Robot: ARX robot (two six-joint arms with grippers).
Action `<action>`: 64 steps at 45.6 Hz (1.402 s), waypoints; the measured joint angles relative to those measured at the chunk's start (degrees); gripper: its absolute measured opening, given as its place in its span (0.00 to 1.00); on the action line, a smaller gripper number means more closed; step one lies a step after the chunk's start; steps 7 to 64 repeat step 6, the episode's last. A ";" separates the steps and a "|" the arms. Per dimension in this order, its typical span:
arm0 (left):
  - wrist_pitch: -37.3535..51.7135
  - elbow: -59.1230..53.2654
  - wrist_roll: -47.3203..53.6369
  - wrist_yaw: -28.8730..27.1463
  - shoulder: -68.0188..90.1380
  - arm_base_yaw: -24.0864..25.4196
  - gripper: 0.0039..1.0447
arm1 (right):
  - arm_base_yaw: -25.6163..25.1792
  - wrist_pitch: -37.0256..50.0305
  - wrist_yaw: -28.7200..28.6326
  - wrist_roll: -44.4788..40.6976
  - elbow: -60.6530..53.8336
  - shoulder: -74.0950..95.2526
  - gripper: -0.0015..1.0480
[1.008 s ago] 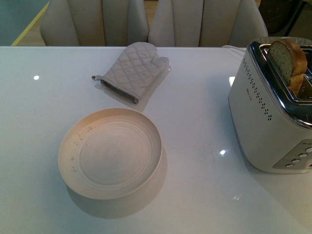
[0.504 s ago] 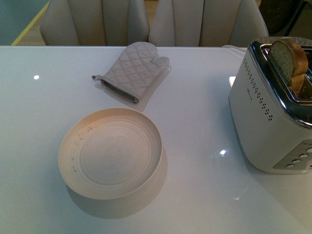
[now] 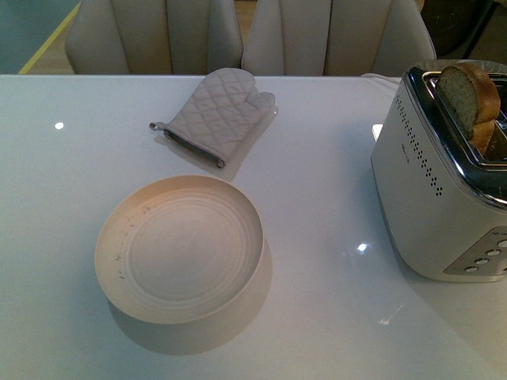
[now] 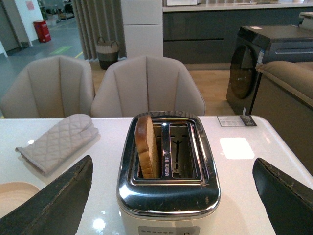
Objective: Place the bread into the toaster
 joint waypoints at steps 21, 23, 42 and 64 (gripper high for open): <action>0.00 0.00 0.00 0.00 0.00 0.00 0.94 | 0.00 0.00 0.00 0.00 0.00 0.00 0.91; 0.00 0.00 0.00 0.00 0.00 0.00 0.94 | 0.00 0.00 0.00 0.00 0.00 0.00 0.91; 0.00 0.00 0.00 0.00 0.00 0.00 0.94 | 0.00 0.00 0.00 0.00 0.00 0.00 0.91; 0.00 0.00 0.00 0.00 0.00 0.00 0.94 | 0.00 0.00 0.00 0.00 0.00 0.00 0.91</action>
